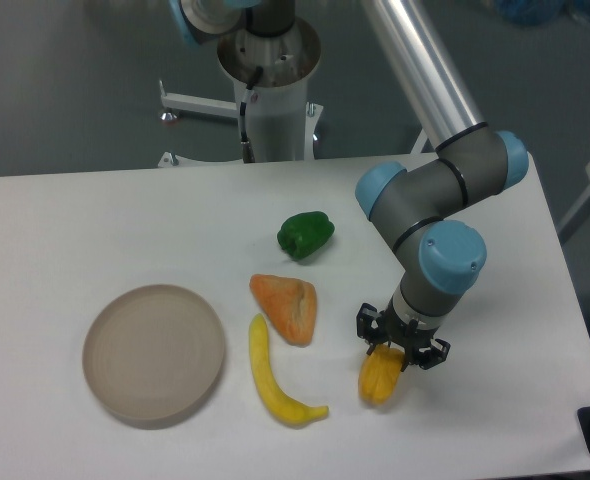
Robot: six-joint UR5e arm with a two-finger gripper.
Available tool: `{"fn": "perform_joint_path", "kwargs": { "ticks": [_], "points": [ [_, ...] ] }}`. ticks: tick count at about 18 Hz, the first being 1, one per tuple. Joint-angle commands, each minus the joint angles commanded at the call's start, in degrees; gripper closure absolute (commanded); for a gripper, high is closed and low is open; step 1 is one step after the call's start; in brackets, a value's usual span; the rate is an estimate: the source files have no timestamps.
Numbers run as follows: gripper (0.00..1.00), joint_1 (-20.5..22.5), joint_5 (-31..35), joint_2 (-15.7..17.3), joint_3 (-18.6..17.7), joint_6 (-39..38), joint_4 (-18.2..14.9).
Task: Pick up the yellow pepper from the table
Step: 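Lower the gripper around the yellow pepper and close on it, then lift the grasped yellow pepper up off the table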
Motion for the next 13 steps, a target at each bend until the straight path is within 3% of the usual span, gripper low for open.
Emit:
{"fn": "perform_joint_path", "kwargs": {
  "ticks": [3,10,13],
  "points": [
    [0.63,1.05,0.09,1.14,0.61,1.13,-0.17],
    [0.63,5.18,0.26,4.31,1.84,15.10,-0.61],
    [0.63,6.06,0.18,4.84,2.20,15.91,-0.62]
  ]
}}
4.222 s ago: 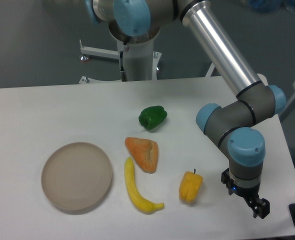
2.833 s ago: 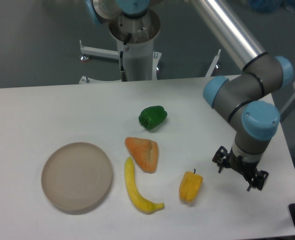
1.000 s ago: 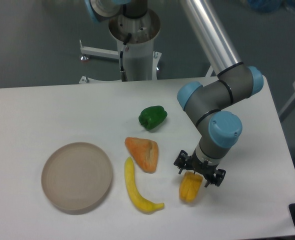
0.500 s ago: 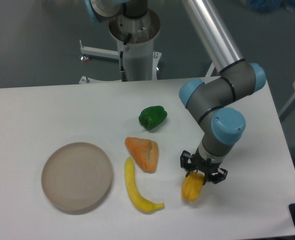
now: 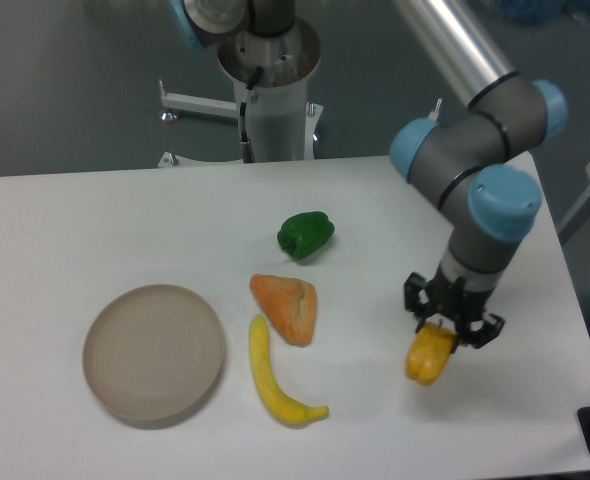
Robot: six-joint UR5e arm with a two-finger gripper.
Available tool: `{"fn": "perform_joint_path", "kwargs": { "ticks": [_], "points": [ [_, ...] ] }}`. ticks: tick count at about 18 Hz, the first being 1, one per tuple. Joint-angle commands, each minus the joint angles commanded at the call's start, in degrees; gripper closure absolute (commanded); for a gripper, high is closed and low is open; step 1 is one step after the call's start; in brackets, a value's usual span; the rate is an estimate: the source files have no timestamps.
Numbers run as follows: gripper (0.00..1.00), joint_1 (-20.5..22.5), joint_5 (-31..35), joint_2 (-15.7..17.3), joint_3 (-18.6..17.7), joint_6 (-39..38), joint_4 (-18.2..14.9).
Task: Pick up the yellow pepper from the table
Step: 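Lift the grasped yellow pepper up off the table, then hold the yellow pepper raised above the table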
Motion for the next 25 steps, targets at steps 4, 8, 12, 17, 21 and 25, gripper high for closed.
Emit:
{"fn": "perform_joint_path", "kwargs": {
  "ticks": [4,8,12,17,21,25],
  "points": [
    [0.63,0.00,0.79,-0.17,0.09,1.93,0.09],
    [0.63,-0.09,0.88,-0.18,0.26,1.94,0.35],
    [0.63,-0.26,0.88,-0.17,0.35,1.94,0.44],
    [0.62,-0.44,3.16,-0.35,0.26,2.02,0.88],
    [0.62,-0.70,3.52,-0.53,0.35,2.02,0.88],
    [0.62,-0.79,3.60,-0.70,0.79,1.94,0.79]
  ]
}}
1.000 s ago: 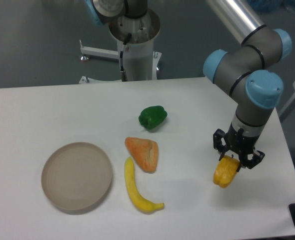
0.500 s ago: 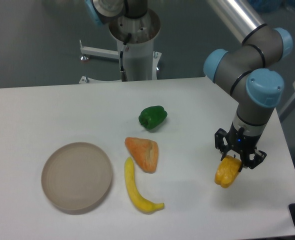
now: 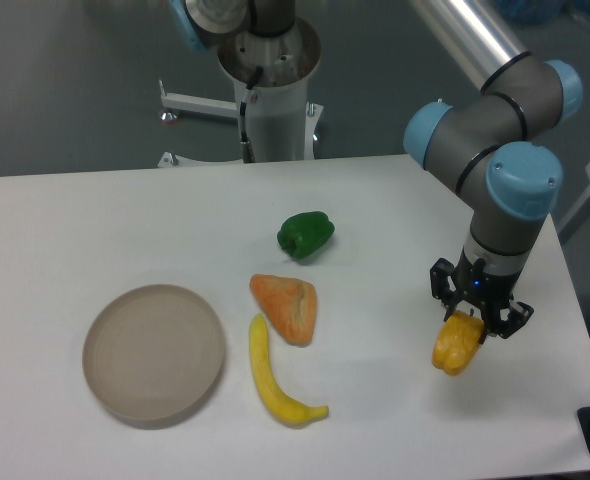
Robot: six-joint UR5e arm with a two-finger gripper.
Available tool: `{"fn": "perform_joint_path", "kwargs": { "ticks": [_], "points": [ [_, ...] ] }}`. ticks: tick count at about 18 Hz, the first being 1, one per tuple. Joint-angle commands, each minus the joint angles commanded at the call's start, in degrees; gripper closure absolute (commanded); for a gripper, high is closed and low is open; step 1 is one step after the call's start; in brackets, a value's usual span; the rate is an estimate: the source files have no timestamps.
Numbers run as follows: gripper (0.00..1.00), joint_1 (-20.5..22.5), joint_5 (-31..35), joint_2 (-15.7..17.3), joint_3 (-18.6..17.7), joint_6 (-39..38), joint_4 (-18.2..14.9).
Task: Pick up the yellow pepper from the table
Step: 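Hold the yellow pepper raised above the table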
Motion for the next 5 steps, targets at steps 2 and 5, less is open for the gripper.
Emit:
{"fn": "perform_joint_path", "kwargs": {
  "ticks": [2,5],
  "points": [
    [0.62,-0.09,0.52,-0.09,0.00,0.00,0.00],
    [0.62,-0.26,0.53,-0.09,0.09,-0.09,0.00]
  ]
}}
